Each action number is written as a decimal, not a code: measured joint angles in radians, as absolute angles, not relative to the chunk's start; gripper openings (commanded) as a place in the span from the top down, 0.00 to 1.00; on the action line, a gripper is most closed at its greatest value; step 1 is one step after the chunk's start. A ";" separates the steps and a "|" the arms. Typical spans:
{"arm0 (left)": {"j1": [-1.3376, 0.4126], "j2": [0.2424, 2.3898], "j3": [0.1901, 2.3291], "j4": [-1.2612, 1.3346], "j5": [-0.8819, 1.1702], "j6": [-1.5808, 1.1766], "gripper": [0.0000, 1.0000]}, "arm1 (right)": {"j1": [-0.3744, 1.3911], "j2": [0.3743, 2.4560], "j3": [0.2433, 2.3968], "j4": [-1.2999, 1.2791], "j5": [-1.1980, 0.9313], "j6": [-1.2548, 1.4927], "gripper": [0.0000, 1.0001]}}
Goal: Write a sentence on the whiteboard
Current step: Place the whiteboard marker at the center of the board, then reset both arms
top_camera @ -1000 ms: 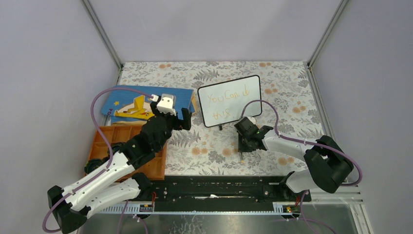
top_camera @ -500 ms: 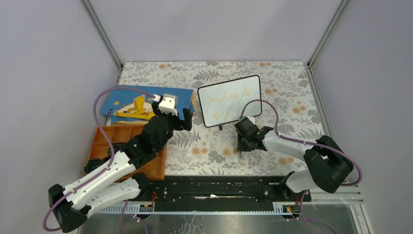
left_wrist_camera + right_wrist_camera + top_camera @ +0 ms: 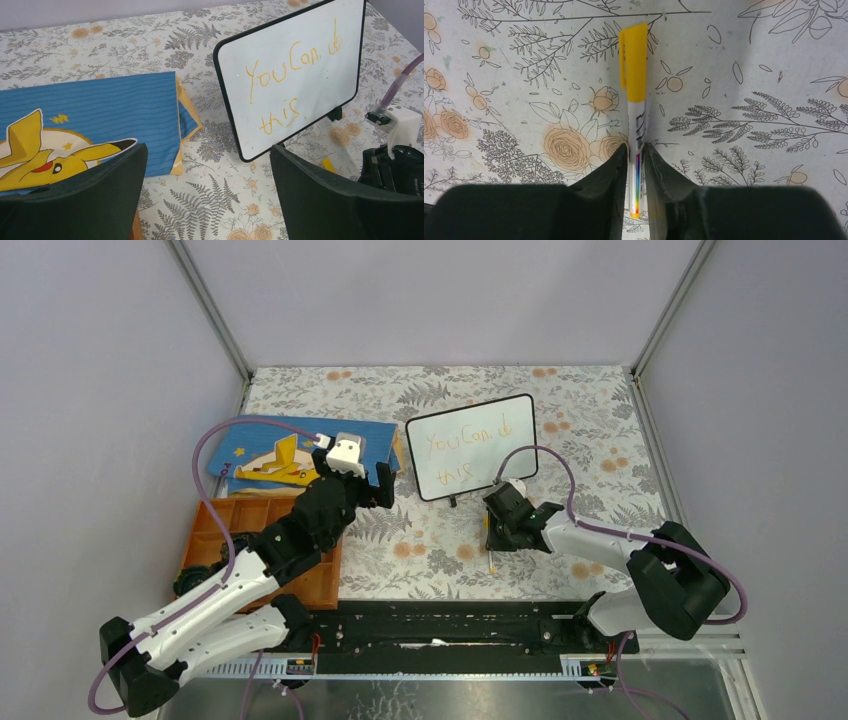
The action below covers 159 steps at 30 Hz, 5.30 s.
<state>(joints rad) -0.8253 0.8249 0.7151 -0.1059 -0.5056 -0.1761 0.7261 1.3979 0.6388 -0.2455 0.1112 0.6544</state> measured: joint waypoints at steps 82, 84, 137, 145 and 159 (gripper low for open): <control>-0.845 0.840 0.715 -0.106 -0.506 -0.168 0.01 | 0.725 1.319 0.541 -0.084 0.066 0.672 0.44; -0.845 0.840 0.715 -0.106 -0.506 -0.168 0.01 | 0.725 1.317 0.541 -0.088 0.067 0.672 0.44; -0.851 1.003 1.074 -0.508 -0.642 -0.785 0.01 | 0.849 1.155 1.275 -0.017 0.778 0.405 0.00; -0.851 0.917 1.112 -0.446 -0.635 -0.490 0.01 | 0.850 0.999 1.199 0.152 0.696 0.176 0.00; -0.851 0.888 1.499 -0.239 -0.606 -0.157 0.01 | 0.852 0.945 1.201 0.286 0.930 -0.143 0.00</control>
<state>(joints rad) -0.8509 0.8883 1.4994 -0.2394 -0.6056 -0.1566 0.8520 0.9455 1.2011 0.2863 0.9298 -0.1432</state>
